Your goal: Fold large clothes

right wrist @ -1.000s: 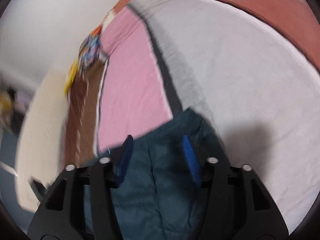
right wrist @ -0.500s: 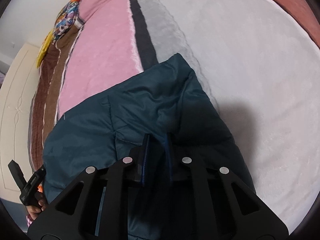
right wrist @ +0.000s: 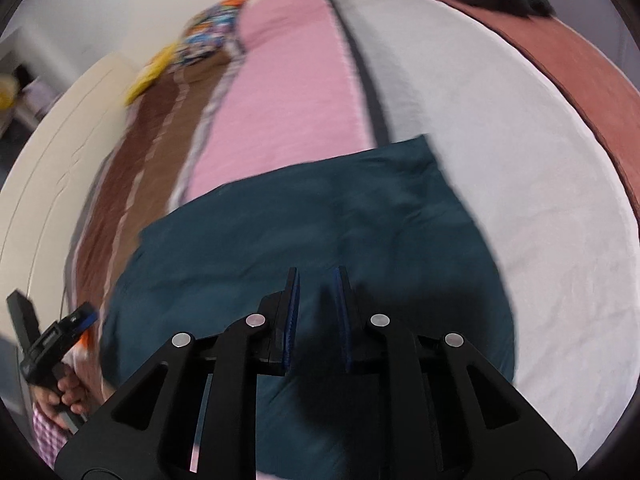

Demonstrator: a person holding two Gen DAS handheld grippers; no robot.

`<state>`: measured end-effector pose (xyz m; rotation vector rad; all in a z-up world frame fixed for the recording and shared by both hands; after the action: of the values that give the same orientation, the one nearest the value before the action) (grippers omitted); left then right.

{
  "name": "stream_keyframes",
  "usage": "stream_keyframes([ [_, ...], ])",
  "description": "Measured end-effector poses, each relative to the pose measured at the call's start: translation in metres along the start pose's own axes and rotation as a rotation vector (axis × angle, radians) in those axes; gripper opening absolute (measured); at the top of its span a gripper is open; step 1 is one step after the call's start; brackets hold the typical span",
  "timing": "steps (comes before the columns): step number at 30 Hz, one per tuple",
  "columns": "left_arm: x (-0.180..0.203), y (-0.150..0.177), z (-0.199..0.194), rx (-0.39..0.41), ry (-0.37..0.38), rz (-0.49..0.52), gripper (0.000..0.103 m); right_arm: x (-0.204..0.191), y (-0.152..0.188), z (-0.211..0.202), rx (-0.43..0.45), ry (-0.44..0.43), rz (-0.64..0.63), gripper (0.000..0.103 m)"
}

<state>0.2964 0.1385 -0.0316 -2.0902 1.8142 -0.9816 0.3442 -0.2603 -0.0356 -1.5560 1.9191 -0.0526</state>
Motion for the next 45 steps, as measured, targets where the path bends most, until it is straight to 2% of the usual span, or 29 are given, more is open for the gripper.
stream_keyframes([
  [4,-0.02,0.047,-0.032,0.015,0.002,-0.087,0.059,-0.047,0.047,-0.013,-0.017,-0.082,-0.072,0.019],
  [8,-0.039,0.095,-0.046,0.002,0.028,-0.203,0.062,-0.089,0.085,-0.004,-0.063,-0.107,-0.164,0.019],
  [13,-0.049,0.126,-0.043,-0.029,0.048,-0.25,0.063,-0.121,0.109,0.029,-0.115,-0.05,-0.23,0.019],
  [17,-0.053,0.132,-0.041,-0.024,0.084,-0.291,0.073,-0.124,0.131,0.054,-0.183,-0.017,-0.22,0.019],
  [20,-0.059,0.125,-0.038,0.0,0.103,-0.341,0.079,-0.118,0.141,0.075,-0.211,0.038,-0.225,0.019],
  [25,-0.066,0.12,-0.03,0.003,0.149,-0.435,0.08,-0.11,0.142,0.096,-0.249,0.065,-0.216,0.019],
  [29,-0.072,0.115,-0.021,0.002,0.151,-0.479,0.08,-0.108,0.141,0.08,-0.243,0.016,-0.179,0.019],
  [30,-0.074,0.113,-0.02,0.002,0.153,-0.486,0.08,-0.105,0.141,0.071,-0.238,-0.01,-0.171,0.02],
  [33,-0.079,0.107,-0.013,0.001,0.147,-0.497,0.081,-0.085,0.147,0.03,-0.203,-0.086,-0.112,0.043],
  [36,-0.078,0.101,-0.003,-0.013,0.132,-0.494,0.081,-0.043,0.159,-0.012,-0.153,-0.091,-0.029,0.05],
  [40,-0.075,0.094,0.011,-0.022,0.112,-0.474,0.081,0.037,0.178,-0.054,-0.114,-0.05,0.178,0.058],
  [43,-0.074,0.09,0.023,-0.03,0.081,-0.463,0.082,0.09,0.185,-0.064,-0.112,-0.053,0.365,0.065],
  [45,-0.075,0.089,0.03,-0.034,0.073,-0.472,0.082,0.11,0.184,-0.061,-0.11,-0.091,0.486,0.066],
])
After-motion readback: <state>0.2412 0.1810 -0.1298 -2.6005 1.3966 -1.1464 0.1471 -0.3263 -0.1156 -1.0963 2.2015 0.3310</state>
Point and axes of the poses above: each gripper's, at about its wrist camera, not at the fingertips, and z roughly the way its jaws point, x to its right, y to its underside, the point moved 8 cm from there along z, roughly the way its jaws point, and after that the axes turned 6 degrees about z, right-handed, at the moved point
